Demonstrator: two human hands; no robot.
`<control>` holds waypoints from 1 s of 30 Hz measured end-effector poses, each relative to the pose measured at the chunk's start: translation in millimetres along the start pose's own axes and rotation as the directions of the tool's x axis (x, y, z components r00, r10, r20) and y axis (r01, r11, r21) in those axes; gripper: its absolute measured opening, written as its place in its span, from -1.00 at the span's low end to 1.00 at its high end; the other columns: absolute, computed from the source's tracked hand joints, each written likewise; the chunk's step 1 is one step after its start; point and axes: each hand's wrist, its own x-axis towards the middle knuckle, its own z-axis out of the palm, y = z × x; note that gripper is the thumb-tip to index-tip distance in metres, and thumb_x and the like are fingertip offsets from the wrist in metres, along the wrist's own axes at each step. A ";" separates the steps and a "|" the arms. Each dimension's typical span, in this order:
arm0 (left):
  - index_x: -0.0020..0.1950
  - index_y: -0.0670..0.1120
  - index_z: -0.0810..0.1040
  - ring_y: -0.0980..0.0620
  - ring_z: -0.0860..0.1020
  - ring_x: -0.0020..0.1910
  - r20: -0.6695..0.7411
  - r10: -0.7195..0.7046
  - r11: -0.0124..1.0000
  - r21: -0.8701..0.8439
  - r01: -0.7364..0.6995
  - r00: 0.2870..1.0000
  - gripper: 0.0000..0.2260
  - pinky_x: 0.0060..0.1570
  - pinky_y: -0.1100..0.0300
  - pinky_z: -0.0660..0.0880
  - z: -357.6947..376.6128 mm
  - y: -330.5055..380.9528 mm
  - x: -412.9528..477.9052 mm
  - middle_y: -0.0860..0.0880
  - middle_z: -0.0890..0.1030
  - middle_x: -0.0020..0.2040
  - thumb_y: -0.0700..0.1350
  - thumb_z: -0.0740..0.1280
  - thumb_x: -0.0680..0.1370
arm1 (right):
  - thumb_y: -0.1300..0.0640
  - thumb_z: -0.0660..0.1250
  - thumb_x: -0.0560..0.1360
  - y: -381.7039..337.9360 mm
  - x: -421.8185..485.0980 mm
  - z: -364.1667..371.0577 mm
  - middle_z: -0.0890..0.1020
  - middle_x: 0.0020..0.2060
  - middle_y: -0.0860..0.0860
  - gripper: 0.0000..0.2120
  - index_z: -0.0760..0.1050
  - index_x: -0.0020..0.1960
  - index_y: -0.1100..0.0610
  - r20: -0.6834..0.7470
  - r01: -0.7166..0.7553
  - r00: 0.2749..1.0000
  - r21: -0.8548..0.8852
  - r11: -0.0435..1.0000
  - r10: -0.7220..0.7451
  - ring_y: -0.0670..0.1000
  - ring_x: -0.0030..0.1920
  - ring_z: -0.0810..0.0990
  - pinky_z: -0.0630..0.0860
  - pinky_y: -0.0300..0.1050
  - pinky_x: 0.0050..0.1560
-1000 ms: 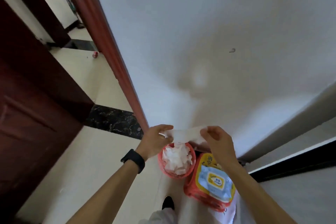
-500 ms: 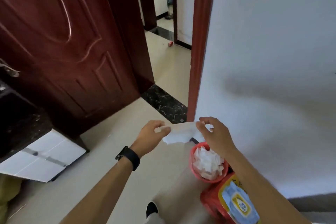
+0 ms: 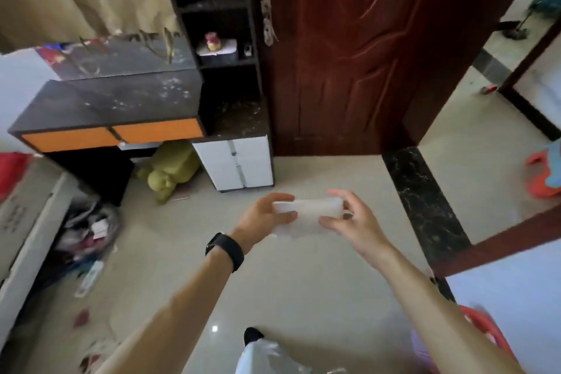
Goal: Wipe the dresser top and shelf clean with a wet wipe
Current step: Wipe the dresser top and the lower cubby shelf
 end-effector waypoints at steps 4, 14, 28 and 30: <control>0.14 0.12 0.60 -0.02 0.54 0.09 -0.095 -0.012 0.934 0.356 0.045 0.995 -0.64 0.04 0.18 0.52 -107.5 -33.5 13.2 0.01 0.58 0.16 -0.13 0.55 0.40 | 0.16 0.55 0.36 -28.4 60.4 98.9 0.64 0.04 -0.01 -0.55 0.57 0.22 -0.03 0.172 0.083 0.984 -0.284 0.955 -0.034 0.02 0.05 0.63 0.55 -0.21 0.03; -0.12 -0.08 0.63 0.07 0.48 -0.14 -0.380 0.068 0.924 0.372 0.085 0.922 -0.77 -0.16 0.21 0.36 -288.9 -59.5 43.8 0.04 0.52 -0.18 0.08 0.41 0.53 | 0.03 0.36 0.54 -107.0 180.6 253.8 0.53 -0.22 -0.14 -0.84 0.55 -0.16 0.09 0.350 0.240 0.932 -0.400 0.885 -0.095 -0.11 -0.16 0.50 0.36 -0.21 -0.13; -0.33 0.05 0.56 0.12 0.42 -0.39 -0.652 -0.273 0.954 -0.278 0.113 0.707 -0.74 -0.31 0.25 0.35 -476.9 -58.4 156.4 0.15 0.46 -0.40 0.09 0.44 0.51 | 0.06 0.45 0.51 -221.1 416.0 435.0 0.72 -0.20 -0.08 -0.91 0.62 -0.03 0.05 0.531 0.137 0.846 -0.126 0.982 -0.050 -0.12 -0.18 0.67 0.63 -0.11 -0.16; -0.38 0.07 0.51 0.13 0.41 -0.39 -0.684 -0.316 0.939 -0.324 0.115 0.658 -0.70 -0.33 0.26 0.34 -506.3 -63.1 160.3 0.16 0.45 -0.42 0.06 0.43 0.52 | 0.14 0.43 0.53 -240.8 439.2 472.5 0.71 -0.24 -0.08 -0.98 0.61 -0.05 0.07 0.582 0.162 0.811 -0.122 0.979 -0.061 -0.18 -0.23 0.67 0.61 -0.17 -0.18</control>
